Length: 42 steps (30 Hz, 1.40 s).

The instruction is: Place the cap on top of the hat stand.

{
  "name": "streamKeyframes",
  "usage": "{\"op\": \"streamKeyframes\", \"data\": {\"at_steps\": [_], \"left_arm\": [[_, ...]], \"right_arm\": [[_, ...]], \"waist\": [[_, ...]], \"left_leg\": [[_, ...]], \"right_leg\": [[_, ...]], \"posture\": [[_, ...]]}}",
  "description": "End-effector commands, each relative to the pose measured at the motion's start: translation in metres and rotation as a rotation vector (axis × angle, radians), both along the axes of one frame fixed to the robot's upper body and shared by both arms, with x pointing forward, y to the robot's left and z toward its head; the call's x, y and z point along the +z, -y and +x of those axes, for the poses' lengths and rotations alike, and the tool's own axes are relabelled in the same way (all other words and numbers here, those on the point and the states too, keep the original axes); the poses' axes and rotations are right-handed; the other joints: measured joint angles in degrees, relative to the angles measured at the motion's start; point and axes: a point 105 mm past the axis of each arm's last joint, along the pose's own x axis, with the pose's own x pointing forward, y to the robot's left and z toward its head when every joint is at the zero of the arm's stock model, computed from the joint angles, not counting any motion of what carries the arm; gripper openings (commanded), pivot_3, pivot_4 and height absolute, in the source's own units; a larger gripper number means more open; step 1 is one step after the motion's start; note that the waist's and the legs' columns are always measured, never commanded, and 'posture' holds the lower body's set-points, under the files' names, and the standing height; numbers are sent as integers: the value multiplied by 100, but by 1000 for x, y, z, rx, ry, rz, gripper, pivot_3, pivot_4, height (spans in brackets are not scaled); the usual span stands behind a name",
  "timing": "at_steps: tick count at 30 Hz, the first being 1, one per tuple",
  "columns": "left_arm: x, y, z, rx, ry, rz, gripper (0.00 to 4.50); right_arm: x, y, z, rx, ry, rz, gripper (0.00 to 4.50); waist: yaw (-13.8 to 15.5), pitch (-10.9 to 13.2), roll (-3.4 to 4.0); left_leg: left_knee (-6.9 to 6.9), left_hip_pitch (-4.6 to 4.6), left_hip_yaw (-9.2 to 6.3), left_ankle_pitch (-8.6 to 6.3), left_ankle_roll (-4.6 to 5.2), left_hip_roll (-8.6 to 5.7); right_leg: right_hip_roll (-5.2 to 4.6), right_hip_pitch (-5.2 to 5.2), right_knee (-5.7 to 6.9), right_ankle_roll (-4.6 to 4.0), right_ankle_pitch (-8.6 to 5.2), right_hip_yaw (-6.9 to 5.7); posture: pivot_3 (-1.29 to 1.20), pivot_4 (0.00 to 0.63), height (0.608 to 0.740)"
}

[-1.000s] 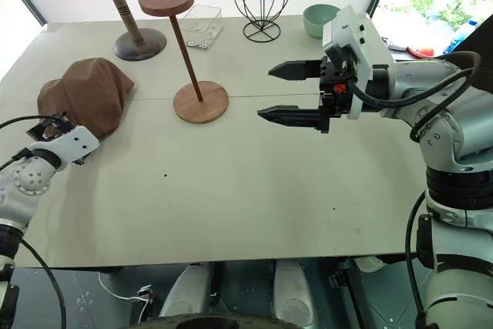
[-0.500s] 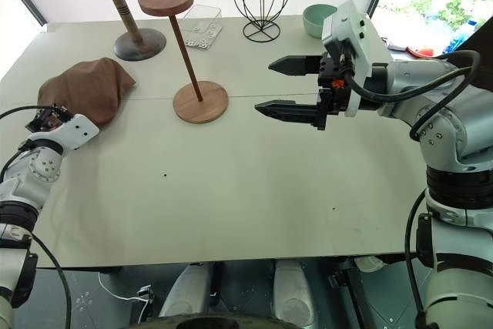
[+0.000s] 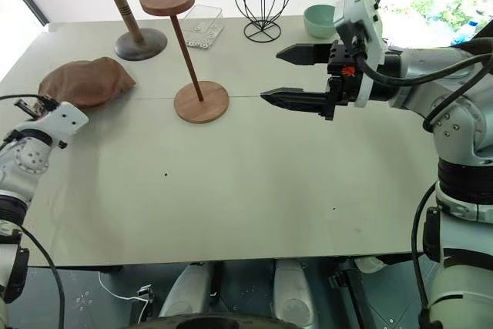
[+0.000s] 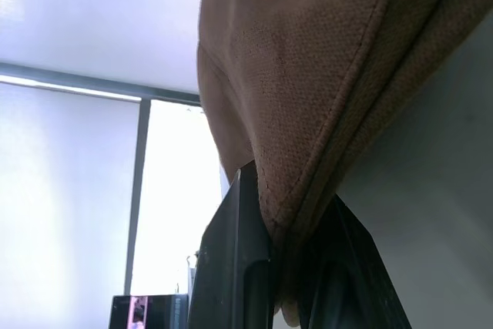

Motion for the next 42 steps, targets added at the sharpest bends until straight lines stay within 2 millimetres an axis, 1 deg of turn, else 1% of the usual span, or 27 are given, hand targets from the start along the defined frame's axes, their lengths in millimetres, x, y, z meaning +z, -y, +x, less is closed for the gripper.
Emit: {"op": "streamKeyframes", "data": {"at_steps": [1,4,5,6,7,9,10,12,17,18,20,23,25,30,33,34,36,37,39,40,42], "left_arm": [[78,17,-2,-87,211,31,40],[128,46,-9,-187,331,62,40],[141,55,-12,-218,361,66,40],[157,69,-16,-269,398,73,40],[165,79,-19,-302,419,76,40],[196,112,-32,-419,521,126,40],[207,126,-38,-459,562,135,40],[220,142,-44,-501,604,135,40],[231,160,-49,-530,633,177,40],[233,161,-51,-522,650,191,40],[234,163,-53,-534,652,165,40],[227,169,-55,-562,621,158,40],[218,177,-57,-599,597,138,40],[189,196,-55,-644,529,81,40],[178,196,-55,-608,507,123,40],[171,196,-52,-589,483,136,40],[153,200,-46,-588,451,86,40],[148,202,-44,-593,442,70,40],[135,210,-41,-614,413,90,40],[131,212,-41,-620,403,102,40],[129,211,-41,-615,393,113,40]], "right_arm": [[15,9,-3,-28,84,-10,4500],[23,17,-2,-52,109,-7,4500],[26,19,-2,-59,116,-5,4500],[28,22,-1,-68,123,-4,4500],[29,24,-1,-74,127,-4,4500],[32,27,0,-83,139,-9,4500],[33,28,0,-86,143,-10,4500],[34,29,0,-88,148,-7,4500],[34,29,-1,-88,155,0,4500],[34,29,-1,-91,156,2,4500],[34,30,0,-98,156,6,4500],[34,31,0,-99,158,6,4500],[37,30,-2,-90,164,9,4500],[53,24,-8,-52,179,54,4500],[59,22,-11,-39,177,76,4500],[60,21,-12,-36,175,86,4500],[61,20,-12,-34,173,99,4500],[61,19,-11,-35,172,101,4500],[60,17,-12,-30,171,101,4500],[59,17,-13,-28,170,101,4500],[58,15,-14,-21,172,92,4500]], "waist": [[8,2,-2],[21,4,-8],[24,5,-9],[20,5,-9],[16,5,-9],[8,6,-9],[6,6,-9],[-5,6,-9],[-43,7,-6],[-37,7,-6],[-21,7,-6],[-8,7,-7],[-4,7,-6],[3,7,-7],[-4,7,-7],[-6,7,-7],[0,4,-2],[4,5,-2],[8,6,-4],[11,6,-5],[11,7,-5]], "left_leg": [[1,-1,0,0,0,0],[6,-6,-1,0,0,0],[7,-6,-1,0,0,-1],[8,-7,-1,0,0,-2],[12,-8,0,0,0,-3],[14,-8,0,0,0,-3],[13,-8,0,0,0,-3],[14,-8,0,0,0,-3],[14,0,1,0,0,-2],[14,1,1,0,1,-2],[19,-1,0,0,1,-2],[29,-8,0,0,1,-2],[31,-9,0,0,1,-2],[37,-9,-1,0,1,-2],[38,-10,-2,0,1,-2],[38,-10,-1,0,1,-2],[38,-9,-2,-1,2,-1],[37,-7,0,-1,2,-1],[40,-8,-1,-1,3,-1],[41,-8,0,-1,2,-1],[42,-10,-1,-1,3,-1]], "right_leg": [[0,0,0,0,0,0],[-2,0,1,0,0,0],[-2,0,0,0,0,0],[-3,0,0,0,0,0],[-4,0,0,0,0,0],[-4,0,1,0,0,0],[-3,0,0,0,0,1],[-3,0,2,0,0,1],[2,0,13,1,-1,6],[4,0,14,1,-1,6],[4,0,16,1,-1,6],[4,0,15,1,-1,6],[4,0,14,1,-1,8],[5,0,17,1,-1,10],[8,0,17,1,-1,12],[9,0,17,1,-1,12],[10,0,17,0,-2,14],[9,1,18,0,-2,17],[11,2,17,0,-2,18],[11,2,17,0,-2,19],[11,2,17,1,-2,20]], "posture": [[0,150,740],[0,150,740],[0,150,740],[0,150,740],[0,150,740],[0,150,740],[0,150,740],[0,150,740],[0,150,740],[0,150,740],[0,150,740],[0,150,740],[0,150,740],[0,150,740],[0,150,740],[0,150,740],[0,150,740],[0,150,740],[0,150,740],[0,150,740],[0,150,740]]}}
